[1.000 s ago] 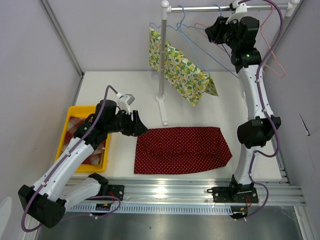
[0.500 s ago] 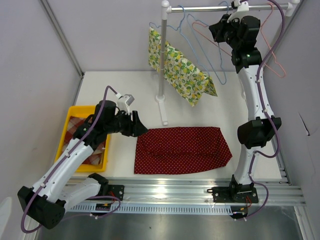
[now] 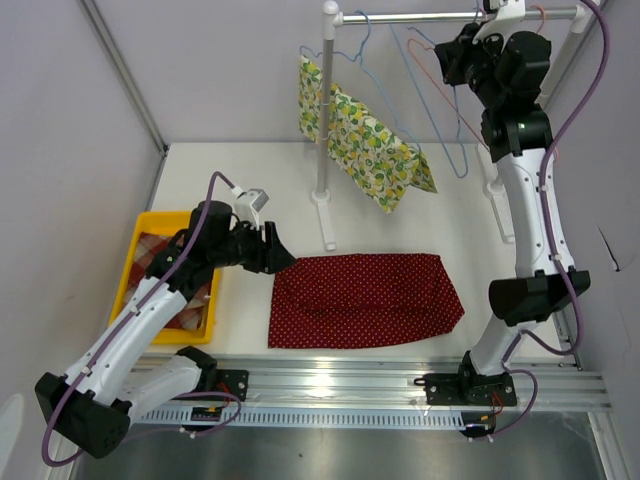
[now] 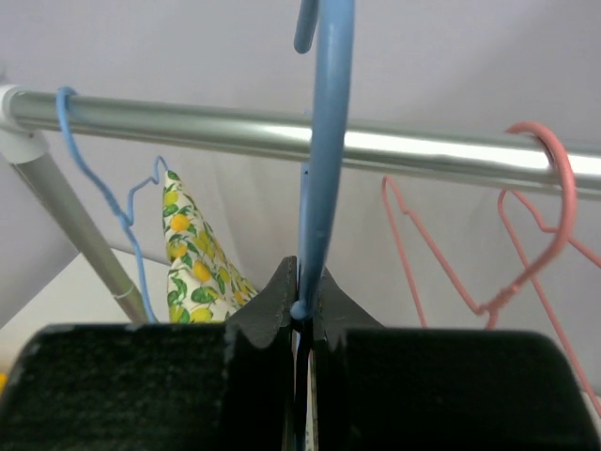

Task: Place the skirt on the hanger

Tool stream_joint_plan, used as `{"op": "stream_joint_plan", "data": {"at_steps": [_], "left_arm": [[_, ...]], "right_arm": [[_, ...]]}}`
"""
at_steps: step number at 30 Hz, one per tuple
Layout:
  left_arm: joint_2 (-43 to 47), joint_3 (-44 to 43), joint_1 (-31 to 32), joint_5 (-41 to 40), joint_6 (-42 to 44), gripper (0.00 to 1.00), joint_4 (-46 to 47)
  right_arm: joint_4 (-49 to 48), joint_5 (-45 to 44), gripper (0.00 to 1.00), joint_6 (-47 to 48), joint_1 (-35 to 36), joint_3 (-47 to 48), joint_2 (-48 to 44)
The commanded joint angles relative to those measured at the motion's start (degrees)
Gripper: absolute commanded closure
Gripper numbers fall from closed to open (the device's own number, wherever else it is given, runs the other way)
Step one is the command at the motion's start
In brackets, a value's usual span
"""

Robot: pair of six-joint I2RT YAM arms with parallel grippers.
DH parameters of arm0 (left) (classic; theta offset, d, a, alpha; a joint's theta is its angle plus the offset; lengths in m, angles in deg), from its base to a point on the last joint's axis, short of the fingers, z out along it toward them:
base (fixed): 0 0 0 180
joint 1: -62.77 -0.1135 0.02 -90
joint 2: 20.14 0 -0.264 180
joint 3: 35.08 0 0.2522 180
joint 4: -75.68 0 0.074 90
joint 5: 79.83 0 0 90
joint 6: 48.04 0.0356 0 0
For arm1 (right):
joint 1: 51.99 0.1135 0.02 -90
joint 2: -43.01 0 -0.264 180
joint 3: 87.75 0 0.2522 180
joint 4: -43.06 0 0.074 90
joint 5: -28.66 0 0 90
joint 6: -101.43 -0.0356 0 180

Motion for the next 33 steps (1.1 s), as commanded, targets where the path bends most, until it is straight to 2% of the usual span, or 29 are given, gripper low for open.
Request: {"op": "stream_joint_plan", "data": {"at_steps": [1,8,13,17,20,23,26,31,33], "left_arm": [[0.6,0.08,0.37,1.56,0.91,0.43,2.23],[-0.1,-0.45,0.37,2.79,1.09,0.43,3.1],[-0.63,-1.59,0.37,4.11,1.18,0.43,3.37],[-1.16,-3.0,0.37,4.98,0.83,0.43,3.81],[-0.99,-3.79,0.37,5.95,-0.31,0.43,4.6],[-0.46,-5.54,0.45,6.74,-0.93,0.42,4.42],[-0.11,-6.87,0.37,7.18,-1.54,0.42,4.25],[1.38,-6.7,0.45,8.42,-4.35,0.41,6.0],[1.65,-5.82,0.46,8.77,-5.15,0.41,6.97]], "right_arm": [[-1.06,-2.04,1.0,1.47,0.58,-3.65,-5.39],[4.91,-10.22,1.0,1.12,0.32,-13.84,-17.6],[12.46,-9.35,1.0,-0.73,0.15,-20.52,-29.18],[20.28,-4.88,1.0,-4.57,-0.12,-26.93,-37.8],[27.56,4.16,1.0,-6.43,0.23,-31.67,-42.29],[30.58,10.32,1.0,-8.1,0.85,-36.68,-47.03],[27.43,21.56,1.0,-12.49,1.29,-46.52,-51.7],[20.58,31.4,1.0,-18.8,3.04,-59.69,-55.67],[12.07,31.88,1.0,-21.81,7.16,-65.06,-55.67]]}}
